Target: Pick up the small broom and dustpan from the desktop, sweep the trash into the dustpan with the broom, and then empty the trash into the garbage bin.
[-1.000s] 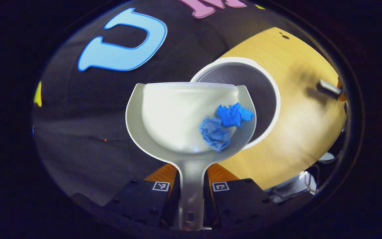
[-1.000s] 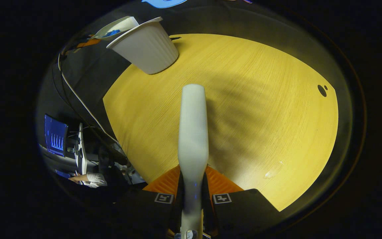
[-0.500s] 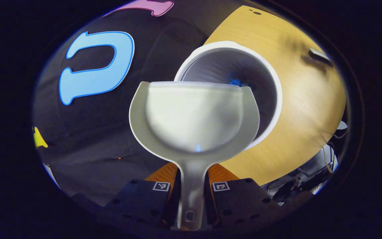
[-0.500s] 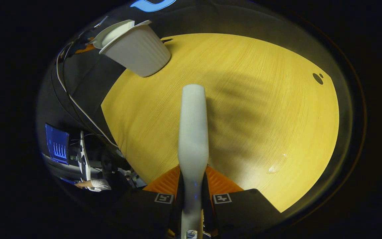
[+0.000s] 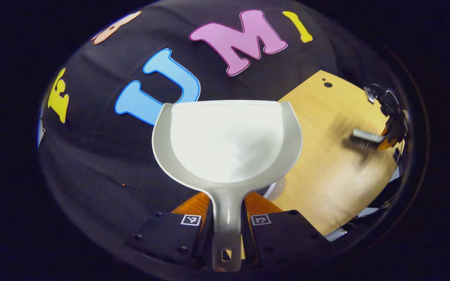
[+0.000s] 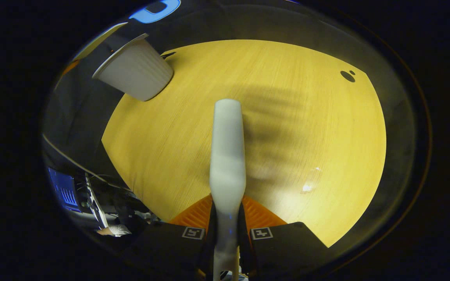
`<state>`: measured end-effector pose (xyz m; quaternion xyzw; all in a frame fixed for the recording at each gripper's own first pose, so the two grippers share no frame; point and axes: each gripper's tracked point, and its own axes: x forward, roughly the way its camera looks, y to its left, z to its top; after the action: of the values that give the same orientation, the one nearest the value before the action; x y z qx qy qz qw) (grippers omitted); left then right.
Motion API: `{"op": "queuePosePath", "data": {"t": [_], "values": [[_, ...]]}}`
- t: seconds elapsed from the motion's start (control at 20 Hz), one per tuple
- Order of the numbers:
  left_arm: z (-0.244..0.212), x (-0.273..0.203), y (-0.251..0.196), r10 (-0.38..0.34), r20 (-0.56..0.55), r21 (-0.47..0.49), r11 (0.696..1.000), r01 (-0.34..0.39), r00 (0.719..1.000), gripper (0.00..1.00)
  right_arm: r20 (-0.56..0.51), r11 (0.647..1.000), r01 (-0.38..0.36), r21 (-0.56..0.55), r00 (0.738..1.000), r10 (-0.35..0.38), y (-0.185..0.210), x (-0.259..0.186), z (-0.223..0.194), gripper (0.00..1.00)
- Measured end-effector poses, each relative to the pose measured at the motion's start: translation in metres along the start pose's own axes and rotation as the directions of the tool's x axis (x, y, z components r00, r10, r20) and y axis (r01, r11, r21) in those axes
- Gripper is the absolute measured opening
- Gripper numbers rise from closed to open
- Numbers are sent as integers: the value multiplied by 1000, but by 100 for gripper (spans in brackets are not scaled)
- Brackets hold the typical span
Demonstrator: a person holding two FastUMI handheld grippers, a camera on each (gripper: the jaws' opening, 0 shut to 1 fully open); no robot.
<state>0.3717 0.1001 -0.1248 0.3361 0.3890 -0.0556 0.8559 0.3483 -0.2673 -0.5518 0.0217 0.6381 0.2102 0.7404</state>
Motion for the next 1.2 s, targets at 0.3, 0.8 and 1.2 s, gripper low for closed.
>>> {"op": "queuePosePath", "data": {"t": [0.3, 0.8, 1.2], "values": [[-1, 31, -92, -204, 205, -271, 928, 256, 957, 28, -5, 988, 125, 91, 992, -125, -15, 27, -20, 29], [-110, 129, -156, -381, -134, -473, 836, 279, 915, 30, -23, 937, 163, 308, 986, -164, -2, 46, -25, 29], [-127, 137, -171, -391, -215, -529, 817, 230, 895, 30, -72, 926, 170, 338, 985, -155, 12, 72, -20, 29]]}}
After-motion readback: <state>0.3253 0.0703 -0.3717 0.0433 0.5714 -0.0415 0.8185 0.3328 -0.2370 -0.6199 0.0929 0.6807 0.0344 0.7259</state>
